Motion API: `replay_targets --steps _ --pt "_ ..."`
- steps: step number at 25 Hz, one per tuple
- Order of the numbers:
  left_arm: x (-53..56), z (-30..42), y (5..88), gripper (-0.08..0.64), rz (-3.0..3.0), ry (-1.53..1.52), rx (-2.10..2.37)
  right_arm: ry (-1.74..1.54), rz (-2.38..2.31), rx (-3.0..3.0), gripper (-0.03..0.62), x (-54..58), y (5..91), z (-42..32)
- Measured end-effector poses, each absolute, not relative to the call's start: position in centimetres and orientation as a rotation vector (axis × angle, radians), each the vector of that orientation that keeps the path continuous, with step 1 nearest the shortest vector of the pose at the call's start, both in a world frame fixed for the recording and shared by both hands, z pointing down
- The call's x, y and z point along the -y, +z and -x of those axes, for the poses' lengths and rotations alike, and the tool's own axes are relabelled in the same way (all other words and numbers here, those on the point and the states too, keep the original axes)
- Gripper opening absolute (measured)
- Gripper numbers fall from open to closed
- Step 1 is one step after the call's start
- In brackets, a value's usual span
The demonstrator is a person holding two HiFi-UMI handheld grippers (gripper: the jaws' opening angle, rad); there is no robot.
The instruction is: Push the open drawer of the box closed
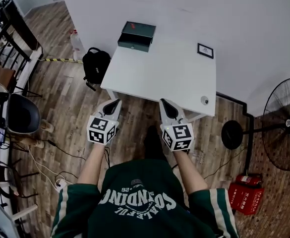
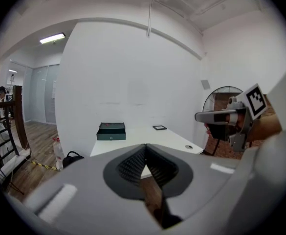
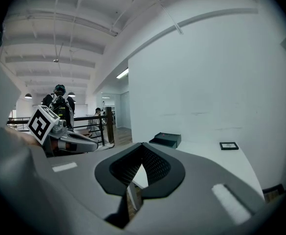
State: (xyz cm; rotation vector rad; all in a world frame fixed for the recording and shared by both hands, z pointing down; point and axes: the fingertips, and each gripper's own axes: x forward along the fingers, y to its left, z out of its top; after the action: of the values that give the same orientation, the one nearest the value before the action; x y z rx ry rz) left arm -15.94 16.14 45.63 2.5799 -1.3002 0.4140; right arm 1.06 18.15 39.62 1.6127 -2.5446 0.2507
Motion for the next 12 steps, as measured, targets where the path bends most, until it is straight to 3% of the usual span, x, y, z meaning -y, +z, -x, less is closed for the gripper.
replay_targets --steps 12 --pt "-1.7 11.3 45.2 0.040 -2.506 0.410 1.375 0.284 -1.530 2.573 -0.002 -3.1 39.7 -6.5"
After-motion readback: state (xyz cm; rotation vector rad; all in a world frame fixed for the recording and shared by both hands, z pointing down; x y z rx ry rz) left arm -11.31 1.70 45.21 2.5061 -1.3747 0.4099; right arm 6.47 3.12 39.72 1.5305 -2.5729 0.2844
